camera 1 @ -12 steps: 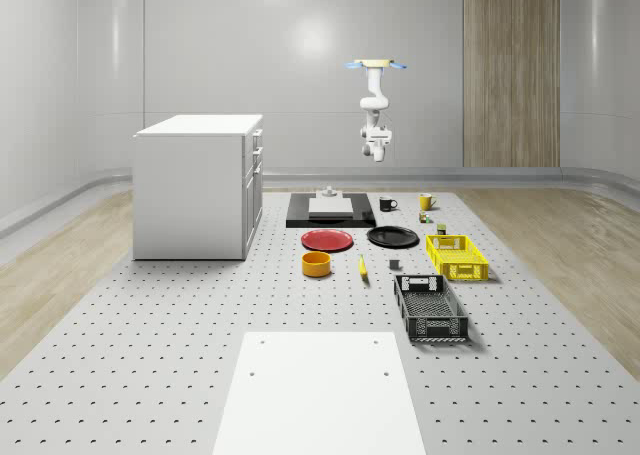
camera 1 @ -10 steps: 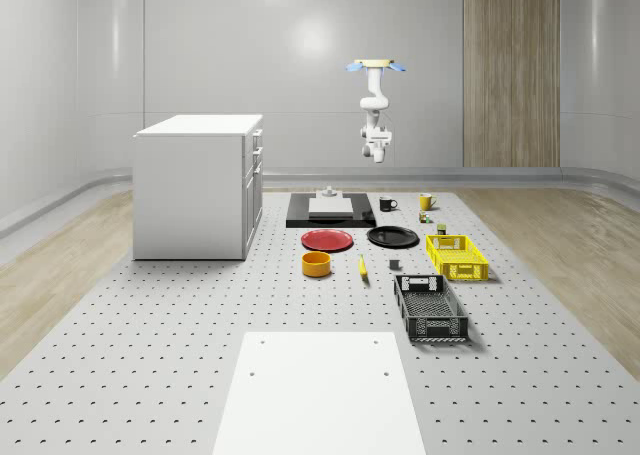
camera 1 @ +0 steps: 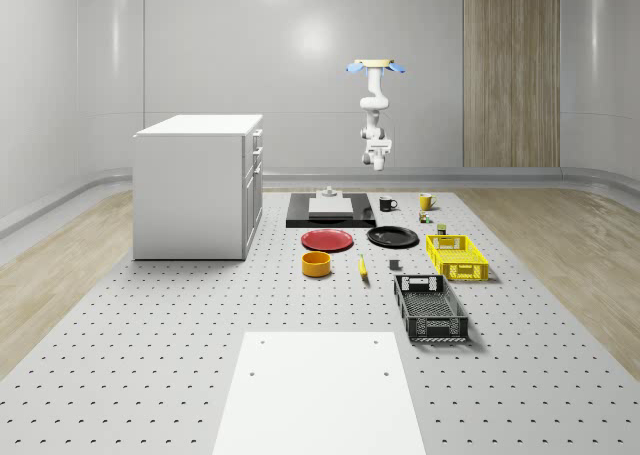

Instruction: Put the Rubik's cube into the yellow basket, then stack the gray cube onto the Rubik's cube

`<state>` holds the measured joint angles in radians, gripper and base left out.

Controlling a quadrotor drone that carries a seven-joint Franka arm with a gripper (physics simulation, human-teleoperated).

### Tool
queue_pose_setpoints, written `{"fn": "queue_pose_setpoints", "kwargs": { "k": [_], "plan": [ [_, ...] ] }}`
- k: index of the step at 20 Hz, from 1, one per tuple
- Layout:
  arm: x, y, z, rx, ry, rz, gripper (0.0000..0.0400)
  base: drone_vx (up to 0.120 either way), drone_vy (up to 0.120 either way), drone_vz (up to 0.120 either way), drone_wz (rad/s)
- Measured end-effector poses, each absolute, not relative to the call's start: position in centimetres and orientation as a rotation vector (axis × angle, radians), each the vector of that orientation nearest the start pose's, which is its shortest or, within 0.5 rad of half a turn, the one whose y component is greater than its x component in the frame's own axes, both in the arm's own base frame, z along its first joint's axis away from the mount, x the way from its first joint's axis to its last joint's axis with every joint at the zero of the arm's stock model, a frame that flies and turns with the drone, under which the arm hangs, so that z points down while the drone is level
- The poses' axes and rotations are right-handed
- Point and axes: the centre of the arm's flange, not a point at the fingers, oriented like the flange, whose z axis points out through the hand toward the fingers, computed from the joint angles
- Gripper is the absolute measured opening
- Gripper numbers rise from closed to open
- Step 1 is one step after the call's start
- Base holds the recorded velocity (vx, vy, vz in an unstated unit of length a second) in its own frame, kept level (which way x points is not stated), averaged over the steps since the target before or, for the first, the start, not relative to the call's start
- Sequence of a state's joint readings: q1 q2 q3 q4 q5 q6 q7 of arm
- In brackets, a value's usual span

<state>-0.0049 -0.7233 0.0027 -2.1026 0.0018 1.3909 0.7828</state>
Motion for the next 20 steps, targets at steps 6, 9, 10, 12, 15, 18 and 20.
{"fn": "queue_pose_setpoints", "kwargs": {
  "k": [6, 9, 10, 12, 15, 18, 20],
  "plan": [
    [30.4, 0.0, 68.6, -2.897, 1.2, -0.024, 0.04, 0.0, 0.0, 0.0, 0.0],
    [30.4, 0.0, 68.9, -2.896, 1.2, -0.027, 0.04, 0.0, 0.0, 0.0, 0.0],
    [30.4, 0.0, 68.9, -2.896, 1.199, -0.028, 0.04, 0.0, 0.0, 0.0, 0.0],
    [30.4, 0.0, 69.0, -2.895, 1.199, -0.03, 0.04, 0.0, 0.0, 0.0, 0.0],
    [30.4, 0.0, 69.1, -2.894, 1.199, -0.034, 0.04, 0.0, 0.0, 0.0, 0.0],
    [30.4, 0.0, 69.1, -2.894, 1.199, -0.037, 0.04, 0.0, 0.0, 0.0, 0.0],
    [30.4, 0.0, 69.1, -2.893, 1.198, -0.04, 0.04, 0.0, 0.0, 0.0, 0.0]
  ]
}}
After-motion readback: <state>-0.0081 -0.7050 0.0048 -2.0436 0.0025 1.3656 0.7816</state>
